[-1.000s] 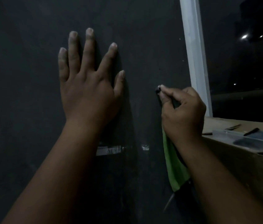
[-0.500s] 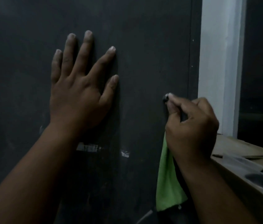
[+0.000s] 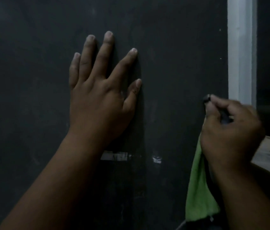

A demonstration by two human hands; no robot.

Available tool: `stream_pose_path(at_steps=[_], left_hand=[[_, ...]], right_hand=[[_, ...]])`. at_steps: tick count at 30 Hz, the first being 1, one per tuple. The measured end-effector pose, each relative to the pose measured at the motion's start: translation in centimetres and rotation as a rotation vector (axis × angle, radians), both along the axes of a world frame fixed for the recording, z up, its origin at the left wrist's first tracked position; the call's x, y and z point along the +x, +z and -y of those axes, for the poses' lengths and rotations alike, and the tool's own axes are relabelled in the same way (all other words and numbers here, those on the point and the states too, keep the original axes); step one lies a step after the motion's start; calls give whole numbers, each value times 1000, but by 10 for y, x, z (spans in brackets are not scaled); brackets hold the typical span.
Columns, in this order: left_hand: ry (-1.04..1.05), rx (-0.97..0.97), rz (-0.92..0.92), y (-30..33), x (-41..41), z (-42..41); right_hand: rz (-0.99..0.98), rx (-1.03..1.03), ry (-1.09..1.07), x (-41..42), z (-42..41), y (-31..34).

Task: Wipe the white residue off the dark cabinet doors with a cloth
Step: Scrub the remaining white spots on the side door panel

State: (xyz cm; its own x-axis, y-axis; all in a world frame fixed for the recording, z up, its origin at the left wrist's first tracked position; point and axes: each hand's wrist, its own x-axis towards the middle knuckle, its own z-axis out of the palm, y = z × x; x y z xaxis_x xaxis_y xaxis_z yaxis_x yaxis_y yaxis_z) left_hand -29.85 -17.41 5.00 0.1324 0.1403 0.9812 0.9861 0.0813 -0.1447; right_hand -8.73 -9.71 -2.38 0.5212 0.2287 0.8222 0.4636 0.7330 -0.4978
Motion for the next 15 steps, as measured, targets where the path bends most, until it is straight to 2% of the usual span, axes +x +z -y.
stream_pose_path(at_steps=[4, 11, 15], left_hand=[[1, 47, -66, 5, -20, 11], [35, 8, -77, -3, -39, 22], [14, 4, -83, -1, -41, 26]], right_hand=[[54, 15, 43, -17, 8, 44], [300, 97, 126, -66, 41, -11], [294, 77, 132, -53, 36, 22]])
